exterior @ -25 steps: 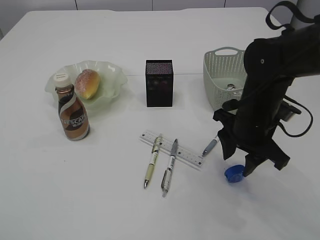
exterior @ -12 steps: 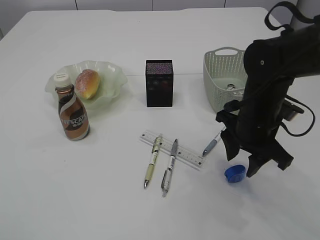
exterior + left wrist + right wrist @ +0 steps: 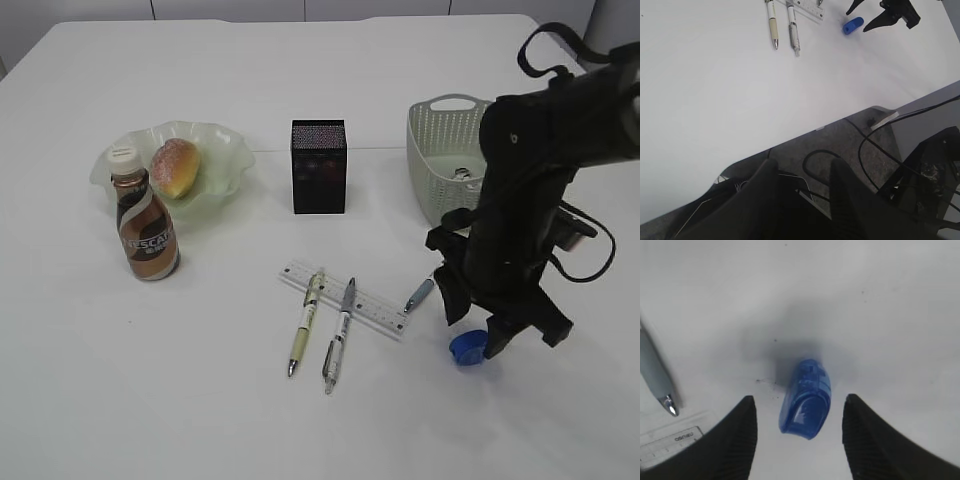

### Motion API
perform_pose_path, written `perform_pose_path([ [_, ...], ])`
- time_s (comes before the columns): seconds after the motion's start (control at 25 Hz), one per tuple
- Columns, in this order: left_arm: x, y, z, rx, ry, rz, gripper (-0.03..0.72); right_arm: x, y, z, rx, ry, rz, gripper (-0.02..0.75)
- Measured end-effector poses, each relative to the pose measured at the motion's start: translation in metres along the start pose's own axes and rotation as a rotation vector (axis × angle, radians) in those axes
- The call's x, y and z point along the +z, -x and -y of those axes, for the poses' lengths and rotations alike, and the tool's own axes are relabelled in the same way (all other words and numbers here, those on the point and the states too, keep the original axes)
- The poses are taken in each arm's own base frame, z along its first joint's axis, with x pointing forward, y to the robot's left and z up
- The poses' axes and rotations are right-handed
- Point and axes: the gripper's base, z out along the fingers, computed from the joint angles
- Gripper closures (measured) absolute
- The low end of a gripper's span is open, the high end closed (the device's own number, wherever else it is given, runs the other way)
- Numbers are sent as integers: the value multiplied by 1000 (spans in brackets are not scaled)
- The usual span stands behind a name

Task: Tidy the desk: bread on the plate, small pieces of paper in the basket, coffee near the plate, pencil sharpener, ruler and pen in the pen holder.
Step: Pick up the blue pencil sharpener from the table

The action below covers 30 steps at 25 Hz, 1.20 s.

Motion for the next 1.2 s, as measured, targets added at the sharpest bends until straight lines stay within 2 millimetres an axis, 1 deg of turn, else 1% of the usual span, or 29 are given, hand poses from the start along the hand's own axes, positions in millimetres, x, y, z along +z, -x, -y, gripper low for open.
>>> perform_pose_path([
  [0.2,0,0,0,0,0,0,435,7,-2,-1,17,-13,-25,309],
  [0.44,0,0,0,0,0,-1,435,7,-1,-2,16,-8,-22,309],
  [0.64,0,0,0,0,0,-2,435,15,-1,-2,16,-22,-24,309],
  [1.2,0,0,0,0,0,-3,440,15,2,-4,-4,-3,7,309],
])
